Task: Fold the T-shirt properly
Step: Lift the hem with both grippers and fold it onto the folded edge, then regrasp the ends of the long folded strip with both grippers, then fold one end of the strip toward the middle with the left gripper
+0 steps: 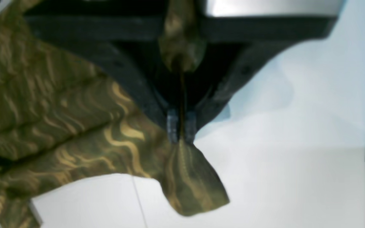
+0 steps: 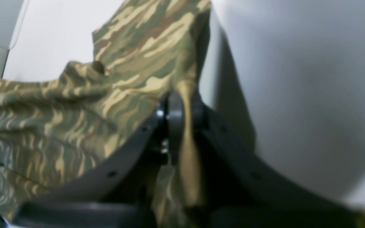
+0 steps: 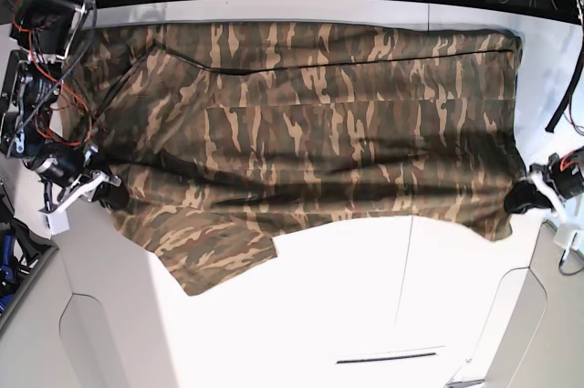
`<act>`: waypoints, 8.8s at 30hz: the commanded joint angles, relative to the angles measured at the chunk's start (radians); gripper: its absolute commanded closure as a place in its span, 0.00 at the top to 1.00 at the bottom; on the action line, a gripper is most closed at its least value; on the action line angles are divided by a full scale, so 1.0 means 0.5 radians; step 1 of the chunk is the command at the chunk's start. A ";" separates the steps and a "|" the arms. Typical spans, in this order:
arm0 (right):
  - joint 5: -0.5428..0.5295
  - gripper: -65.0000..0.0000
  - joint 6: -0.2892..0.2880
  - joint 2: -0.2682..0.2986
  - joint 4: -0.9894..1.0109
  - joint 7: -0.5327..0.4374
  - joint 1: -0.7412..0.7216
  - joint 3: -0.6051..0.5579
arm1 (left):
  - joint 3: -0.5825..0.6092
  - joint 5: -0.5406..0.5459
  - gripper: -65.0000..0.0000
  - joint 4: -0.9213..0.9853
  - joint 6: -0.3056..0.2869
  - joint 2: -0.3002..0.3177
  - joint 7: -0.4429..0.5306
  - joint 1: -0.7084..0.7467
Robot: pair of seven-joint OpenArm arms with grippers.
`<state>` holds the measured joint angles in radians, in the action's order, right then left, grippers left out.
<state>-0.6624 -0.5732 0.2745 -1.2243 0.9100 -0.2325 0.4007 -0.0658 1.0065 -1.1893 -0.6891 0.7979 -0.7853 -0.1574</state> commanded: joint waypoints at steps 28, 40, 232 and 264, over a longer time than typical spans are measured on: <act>0.138 0.42 0.010 0.237 -0.497 -0.250 0.620 0.019 | -0.509 0.172 0.00 -0.623 -0.018 -0.079 -0.288 0.792; 0.445 0.48 0.108 0.056 -0.468 -0.579 0.338 0.018 | -0.509 0.134 0.00 -0.623 -0.018 -0.138 -0.294 0.792; 0.101 0.50 0.084 -0.311 -1.495 -0.046 1.091 0.653 | 0.004 0.023 0.17 -1.363 -0.018 -0.652 -0.187 0.945; -0.111 0.53 -0.015 -0.306 -0.595 -0.043 0.919 0.488 | 0.161 0.278 0.53 -1.361 -0.018 -1.008 -0.219 0.947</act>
<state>-0.7177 -0.5777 0.1135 -1.5150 0.8738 0.2234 0.6434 0.0185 1.1194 -1.8557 -0.6888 0.2905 -0.9123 0.3210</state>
